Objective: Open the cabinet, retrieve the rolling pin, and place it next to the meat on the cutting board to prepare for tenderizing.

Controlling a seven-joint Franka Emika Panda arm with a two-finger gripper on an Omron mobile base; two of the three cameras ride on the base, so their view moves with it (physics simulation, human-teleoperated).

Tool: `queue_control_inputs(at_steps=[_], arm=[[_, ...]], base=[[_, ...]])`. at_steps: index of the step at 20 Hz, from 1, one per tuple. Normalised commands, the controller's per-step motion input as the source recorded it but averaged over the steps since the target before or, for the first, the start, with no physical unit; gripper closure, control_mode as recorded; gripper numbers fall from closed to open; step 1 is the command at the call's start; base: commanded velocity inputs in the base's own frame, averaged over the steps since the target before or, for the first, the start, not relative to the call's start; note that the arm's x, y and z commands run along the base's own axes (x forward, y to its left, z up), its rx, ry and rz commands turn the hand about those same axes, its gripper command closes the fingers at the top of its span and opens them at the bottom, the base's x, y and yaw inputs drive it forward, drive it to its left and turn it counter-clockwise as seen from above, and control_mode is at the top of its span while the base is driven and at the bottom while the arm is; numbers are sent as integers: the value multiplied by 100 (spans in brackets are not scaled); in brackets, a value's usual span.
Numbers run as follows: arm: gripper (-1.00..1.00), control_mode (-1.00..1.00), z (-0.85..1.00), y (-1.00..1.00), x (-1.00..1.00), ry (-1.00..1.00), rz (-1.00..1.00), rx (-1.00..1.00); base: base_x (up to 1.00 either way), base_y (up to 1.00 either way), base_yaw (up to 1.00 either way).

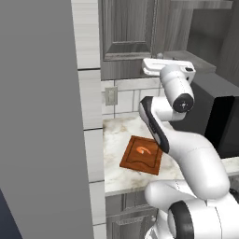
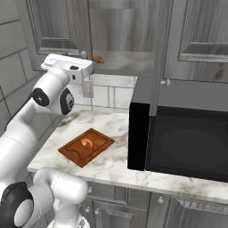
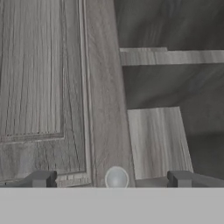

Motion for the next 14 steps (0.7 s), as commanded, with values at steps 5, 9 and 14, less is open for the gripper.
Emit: queue_control_inputs(at_steps=[5,9,14], arm=[[-100,-100,0,-12,10,0,0,0],[-100,-100,0,-14,17,0,0,0],[-100,-100,-1,-8,21,0,0,0]], base=[[0,0,0],[0,0,0],[0,0,0]])
